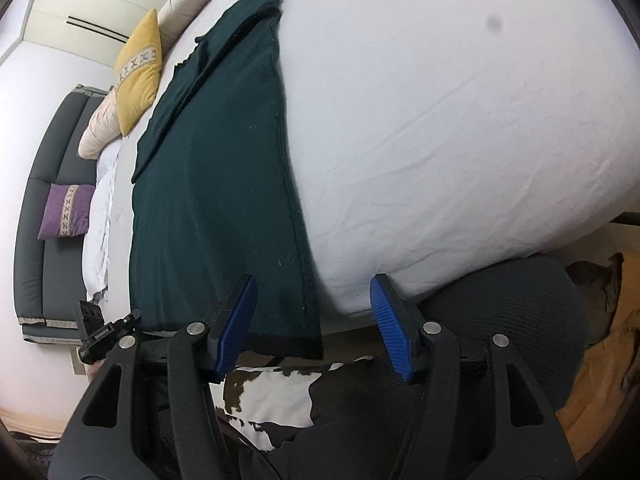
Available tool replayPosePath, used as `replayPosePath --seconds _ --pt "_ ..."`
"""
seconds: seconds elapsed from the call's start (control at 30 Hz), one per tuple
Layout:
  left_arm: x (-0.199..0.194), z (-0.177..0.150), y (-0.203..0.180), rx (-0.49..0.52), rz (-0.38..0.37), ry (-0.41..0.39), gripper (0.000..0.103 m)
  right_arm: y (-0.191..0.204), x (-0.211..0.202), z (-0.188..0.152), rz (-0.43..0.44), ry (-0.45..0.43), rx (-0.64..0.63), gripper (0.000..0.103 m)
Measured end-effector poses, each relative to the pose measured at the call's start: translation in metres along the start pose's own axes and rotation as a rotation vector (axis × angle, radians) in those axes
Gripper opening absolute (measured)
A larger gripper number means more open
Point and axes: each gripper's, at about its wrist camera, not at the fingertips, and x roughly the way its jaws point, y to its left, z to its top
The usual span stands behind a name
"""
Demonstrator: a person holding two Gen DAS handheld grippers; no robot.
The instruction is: Fold small clothes
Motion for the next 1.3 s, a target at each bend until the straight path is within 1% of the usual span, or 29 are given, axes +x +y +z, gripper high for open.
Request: replayPosePath --seconds 0.13,0.23,0.37,0.43,0.47,0.5,0.63,0.7,0.93,1.0,1.03,1.13,1.23,1.3 --pt "-0.005 -0.004 0.002 0.008 -0.005 -0.005 0.008 0.007 0.011 0.004 -0.034 0.067 -0.022 0.054" --pt "-0.009 -0.006 0.003 0.014 -0.009 -0.01 0.007 0.008 0.02 0.009 -0.059 0.116 -0.025 0.048" --pt "-0.012 -0.007 0.004 0.012 -0.013 -0.021 0.007 0.007 0.028 0.01 -0.066 0.151 -0.022 0.03" --pt "-0.015 -0.008 0.005 0.01 -0.016 -0.027 0.007 0.005 0.027 0.007 -0.043 0.142 -0.016 0.019" --pt "-0.016 -0.008 0.005 0.012 -0.017 -0.031 0.007 0.005 0.026 0.006 -0.028 0.133 -0.014 0.01" --pt "-0.018 -0.008 0.004 0.013 -0.018 -0.035 0.007 0.005 0.023 0.005 -0.007 0.118 -0.012 0.007" --pt "-0.028 -0.007 0.001 0.005 -0.048 -0.061 0.007 0.007 0.014 0.002 0.036 0.06 -0.019 0.006" --pt "-0.035 -0.005 0.001 -0.004 -0.073 -0.076 0.007 0.009 0.006 0.004 0.078 0.018 -0.016 0.005" --pt "-0.061 0.012 -0.009 -0.051 -0.22 -0.149 0.006 0.028 -0.023 0.019 0.198 -0.098 -0.024 0.005" --pt "-0.066 0.018 -0.015 -0.059 -0.258 -0.17 0.006 0.035 -0.029 0.026 0.233 -0.125 -0.019 0.005" --pt "-0.068 0.023 -0.018 -0.07 -0.291 -0.18 0.006 0.038 -0.031 0.03 0.256 -0.138 -0.014 0.005" --pt "-0.073 0.04 -0.023 -0.099 -0.357 -0.215 0.006 0.051 -0.034 0.043 0.338 -0.18 0.006 0.005" --pt "-0.076 0.057 -0.034 -0.102 -0.395 -0.25 0.006 0.063 -0.035 0.061 0.408 -0.216 0.026 0.005" --pt "-0.077 0.07 -0.045 -0.091 -0.404 -0.269 0.006 0.073 -0.036 0.073 0.428 -0.237 0.029 0.005"
